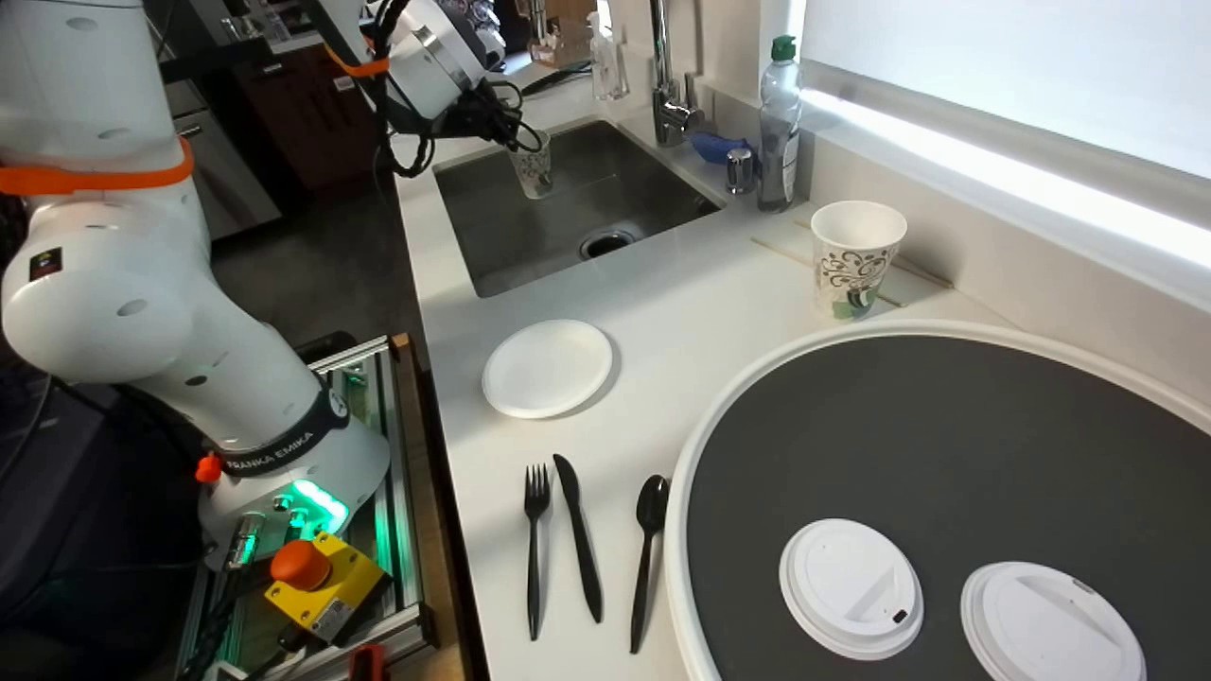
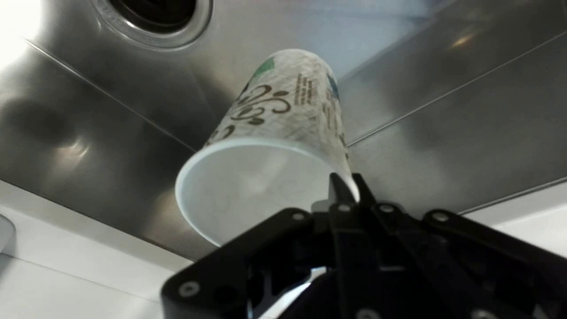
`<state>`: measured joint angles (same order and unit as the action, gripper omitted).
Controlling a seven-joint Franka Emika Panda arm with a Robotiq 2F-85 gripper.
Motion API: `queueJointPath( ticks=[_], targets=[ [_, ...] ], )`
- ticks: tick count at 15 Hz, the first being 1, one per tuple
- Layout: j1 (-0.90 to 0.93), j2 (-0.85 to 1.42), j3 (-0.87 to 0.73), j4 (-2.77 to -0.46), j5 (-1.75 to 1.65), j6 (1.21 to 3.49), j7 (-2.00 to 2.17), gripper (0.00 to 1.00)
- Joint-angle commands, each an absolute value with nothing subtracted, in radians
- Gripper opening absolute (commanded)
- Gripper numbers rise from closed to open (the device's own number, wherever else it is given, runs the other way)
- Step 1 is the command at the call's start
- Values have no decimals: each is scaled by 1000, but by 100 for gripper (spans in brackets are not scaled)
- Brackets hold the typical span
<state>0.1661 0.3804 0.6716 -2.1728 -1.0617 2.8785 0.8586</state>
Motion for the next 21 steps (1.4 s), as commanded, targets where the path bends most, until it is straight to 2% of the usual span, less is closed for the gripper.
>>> queueJointPath(
  ticks=[1,21],
  targets=[
    [215,433,630,-2135,-1141,2893,893,1],
    [370,676,463,-1913,-1318,2882,894,1]
  ],
)
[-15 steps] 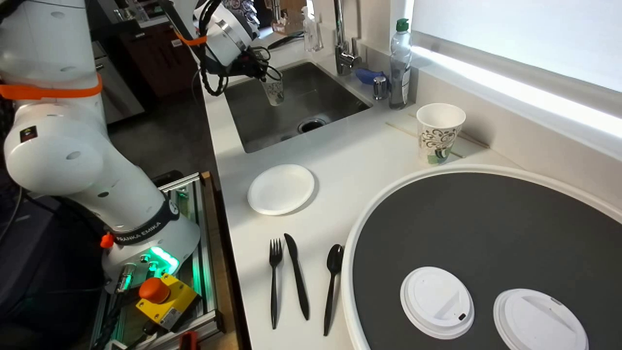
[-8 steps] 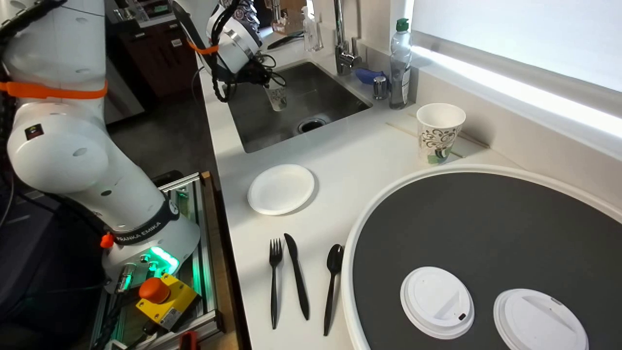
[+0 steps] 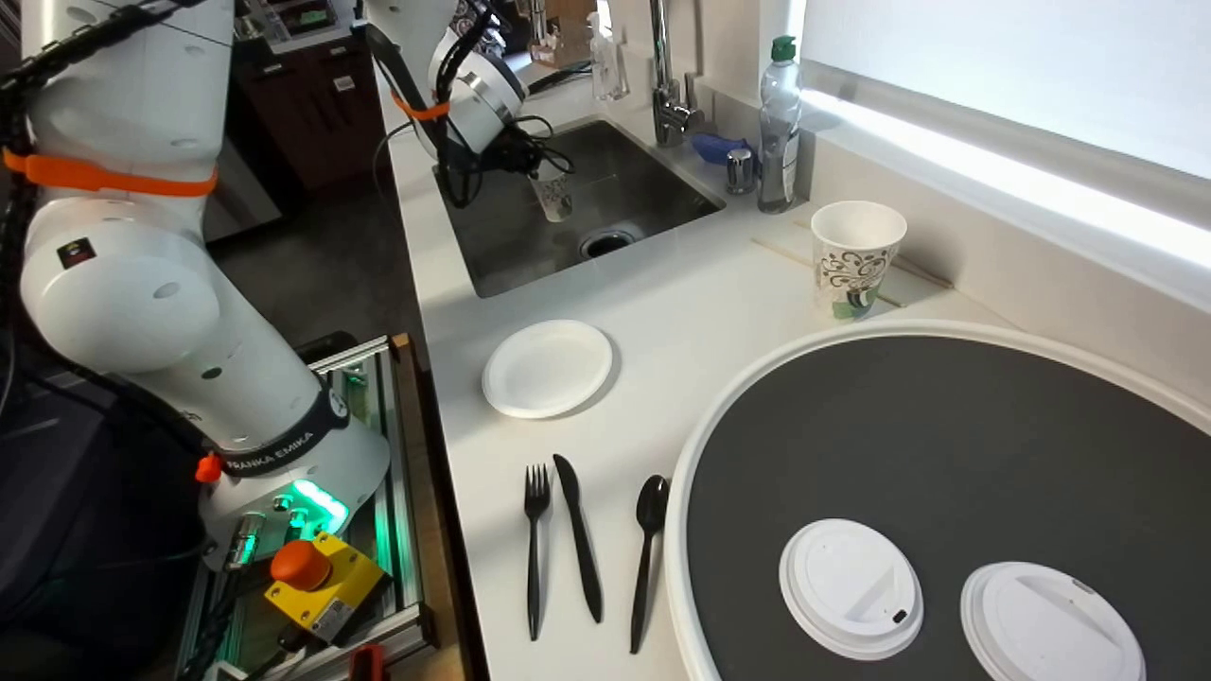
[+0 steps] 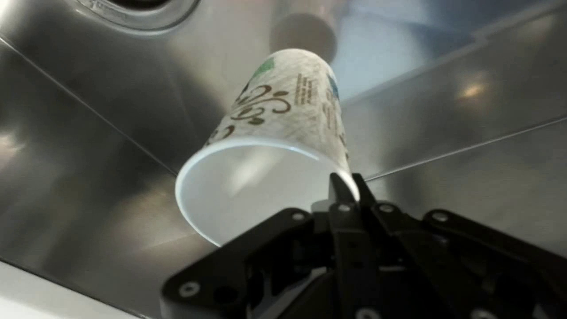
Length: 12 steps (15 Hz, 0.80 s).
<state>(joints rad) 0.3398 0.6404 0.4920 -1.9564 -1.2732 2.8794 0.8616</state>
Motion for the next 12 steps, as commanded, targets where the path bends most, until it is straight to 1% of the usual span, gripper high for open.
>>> queueJointPath(
  ticks=[1,12],
  targets=[
    [374,682,457,-1908,-1320,2882,894,1],
    [393,714,407,-1865,-1323,2882,896,1]
  ],
)
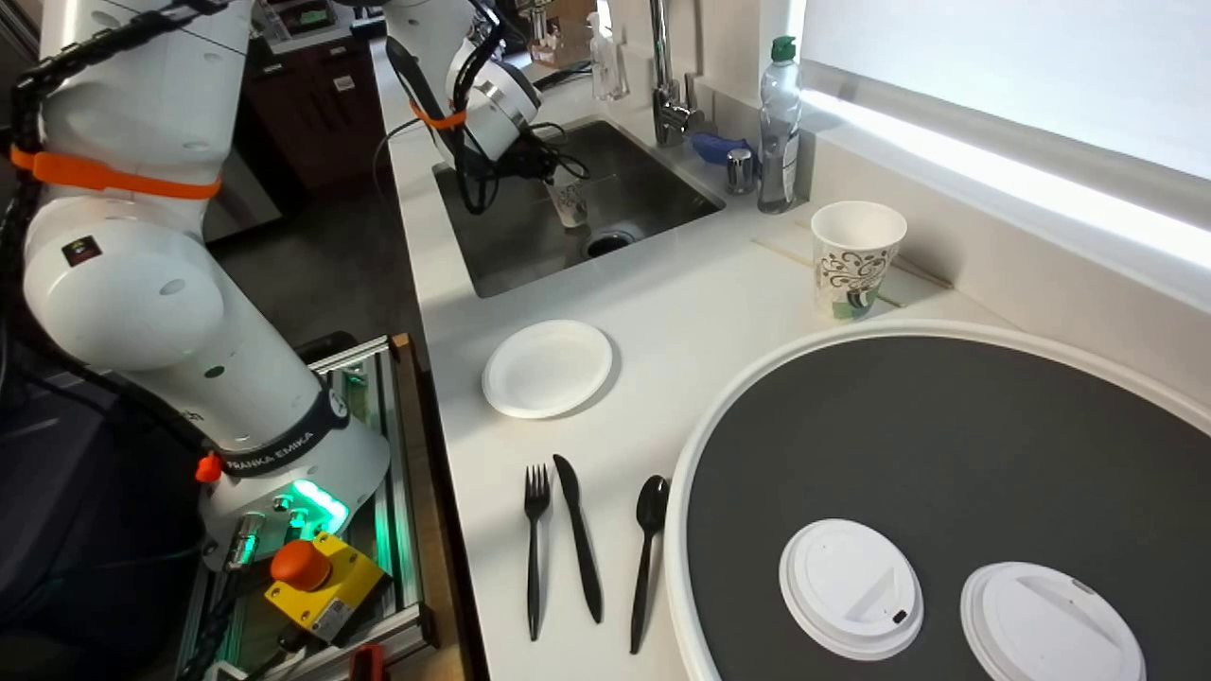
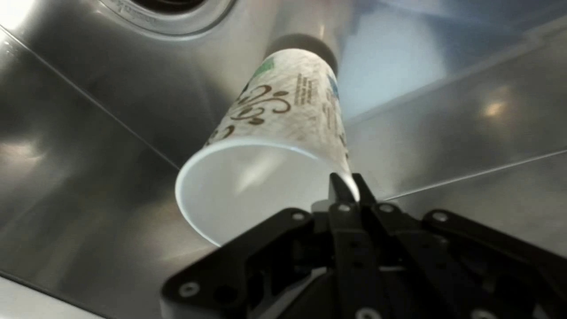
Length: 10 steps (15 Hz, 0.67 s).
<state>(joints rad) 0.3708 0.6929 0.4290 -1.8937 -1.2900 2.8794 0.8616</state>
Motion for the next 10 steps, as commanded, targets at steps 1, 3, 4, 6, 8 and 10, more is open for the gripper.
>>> queueJointPath(
  ticks=[1,3,4,6,8,10],
  targets=[
    [394,718,403,-1860,-1323,2883,896,1],
    [396,724,397,-1852,-1321,2884,894,1],
    [397,725,394,-1850,-1319,2883,892,1],
    [398,728,389,-1846,-1317,2883,891,1],
    [399,731,385,-1842,-1316,2883,890,1],
    [399,738,382,-1836,-1315,2883,889,1]
  ],
)
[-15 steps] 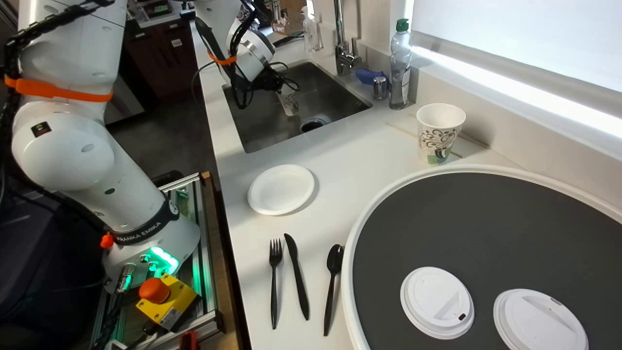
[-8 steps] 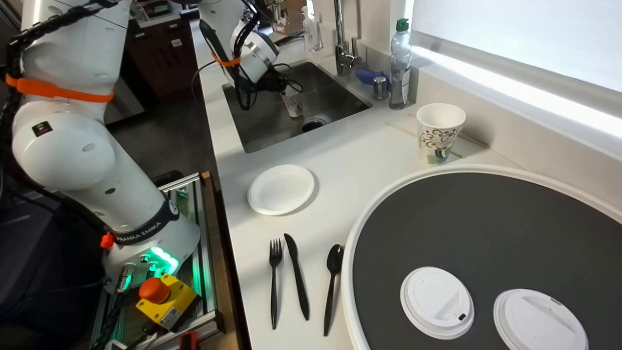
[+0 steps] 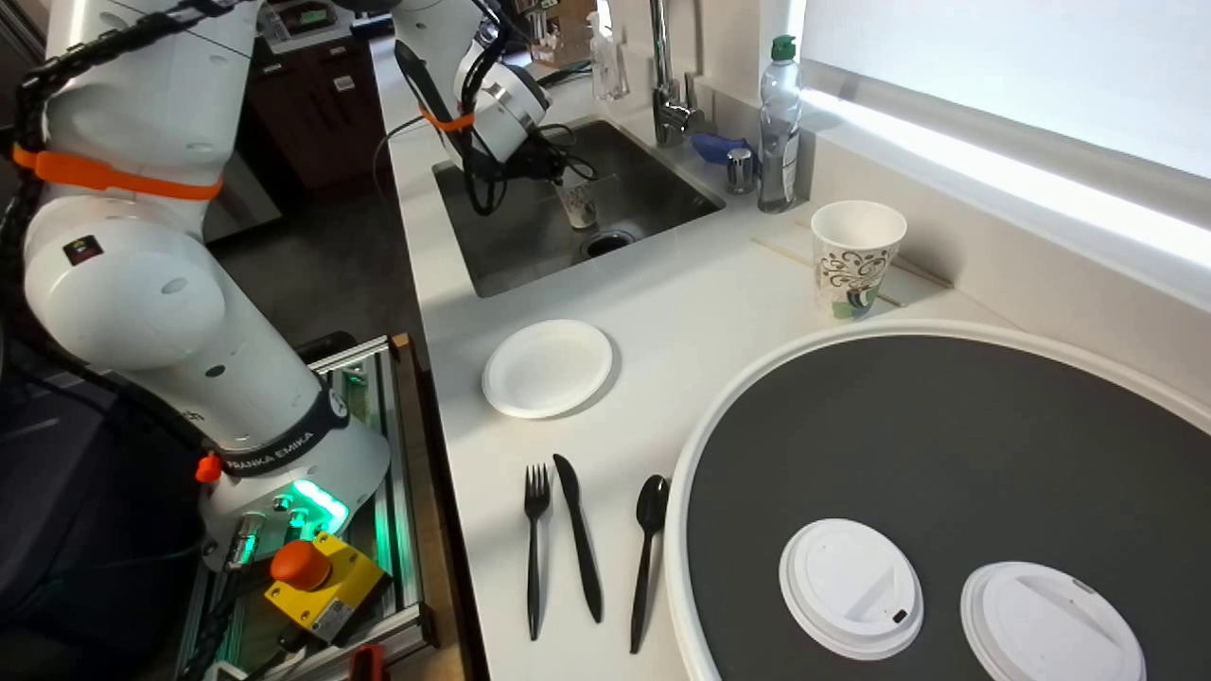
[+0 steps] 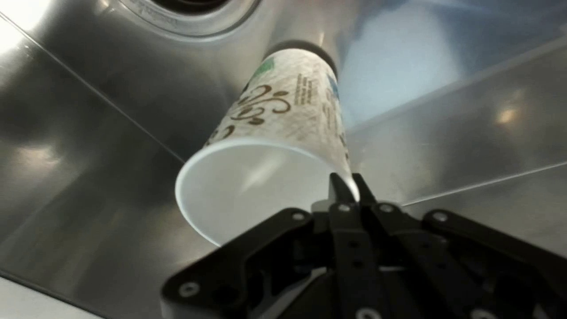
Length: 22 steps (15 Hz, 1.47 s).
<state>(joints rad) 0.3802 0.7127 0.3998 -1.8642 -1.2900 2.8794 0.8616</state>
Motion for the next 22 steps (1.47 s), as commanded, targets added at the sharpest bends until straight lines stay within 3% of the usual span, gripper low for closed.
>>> queueJointPath(
  ticks=[1,22],
  targets=[
    [399,741,380,-1833,-1315,2884,889,1],
    [423,771,344,-1790,-1317,2882,896,1]
  ],
)
